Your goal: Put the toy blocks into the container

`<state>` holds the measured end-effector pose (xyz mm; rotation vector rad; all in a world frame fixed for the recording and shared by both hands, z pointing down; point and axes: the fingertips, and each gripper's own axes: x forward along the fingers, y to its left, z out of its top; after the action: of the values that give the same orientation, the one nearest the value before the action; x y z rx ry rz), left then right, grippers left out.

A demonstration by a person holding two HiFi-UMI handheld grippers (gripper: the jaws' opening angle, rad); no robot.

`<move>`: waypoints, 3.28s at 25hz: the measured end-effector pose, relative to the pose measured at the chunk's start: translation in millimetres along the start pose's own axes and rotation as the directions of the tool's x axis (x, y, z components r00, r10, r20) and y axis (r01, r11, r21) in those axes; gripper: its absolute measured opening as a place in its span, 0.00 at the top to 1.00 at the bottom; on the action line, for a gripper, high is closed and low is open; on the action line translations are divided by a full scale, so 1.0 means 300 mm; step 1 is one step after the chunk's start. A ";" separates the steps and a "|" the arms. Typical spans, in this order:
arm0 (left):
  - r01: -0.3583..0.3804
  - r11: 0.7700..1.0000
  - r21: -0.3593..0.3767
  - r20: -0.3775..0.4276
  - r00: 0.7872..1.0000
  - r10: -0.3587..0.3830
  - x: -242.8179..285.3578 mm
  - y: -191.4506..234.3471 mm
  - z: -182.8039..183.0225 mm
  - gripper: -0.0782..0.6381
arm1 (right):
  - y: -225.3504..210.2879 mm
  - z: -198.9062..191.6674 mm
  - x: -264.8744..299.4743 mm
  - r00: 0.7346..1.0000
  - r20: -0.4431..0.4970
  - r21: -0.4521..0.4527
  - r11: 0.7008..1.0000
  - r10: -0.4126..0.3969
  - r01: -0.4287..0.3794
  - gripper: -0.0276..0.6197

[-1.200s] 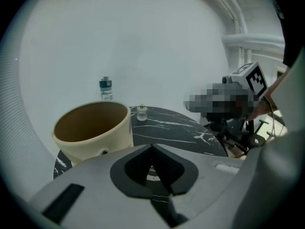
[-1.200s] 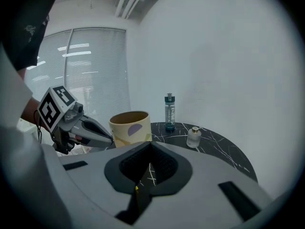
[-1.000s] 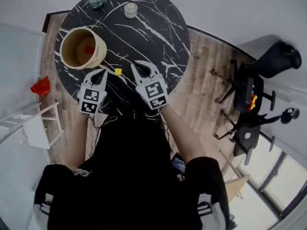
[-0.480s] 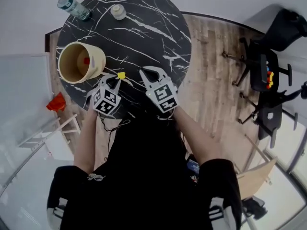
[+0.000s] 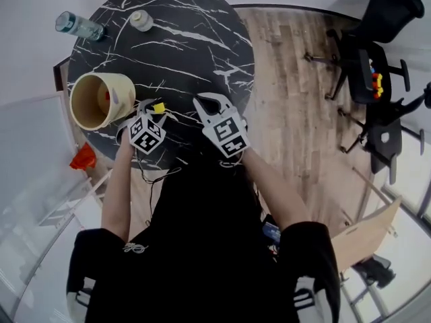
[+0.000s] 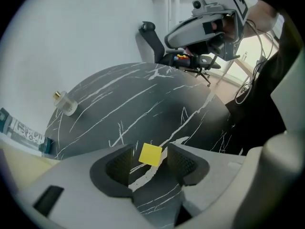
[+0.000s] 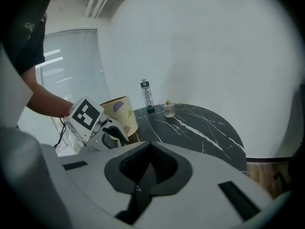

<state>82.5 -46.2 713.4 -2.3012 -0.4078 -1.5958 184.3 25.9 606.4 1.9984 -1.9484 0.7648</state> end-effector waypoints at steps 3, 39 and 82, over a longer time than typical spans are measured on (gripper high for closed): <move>0.011 1.000 0.012 -0.027 1.000 -0.011 0.029 -0.006 -0.011 0.60 | -0.016 -0.009 -0.016 1.000 0.001 0.015 1.000 -0.020 0.020 0.96; -0.094 0.474 -0.876 0.166 0.863 0.477 -0.279 -0.018 -0.203 0.70 | 0.370 0.041 0.237 0.926 -0.182 -0.207 0.908 0.330 -0.364 0.96; -0.197 0.327 -0.924 0.130 0.644 0.754 -0.800 0.391 -0.292 0.70 | 0.528 0.572 0.297 0.916 0.135 -0.287 0.900 0.378 -0.329 0.96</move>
<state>-26.1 -202.2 506.4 -3.0864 1.2799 -0.7536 59.6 -151.2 481.7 1.6314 -2.4222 0.3708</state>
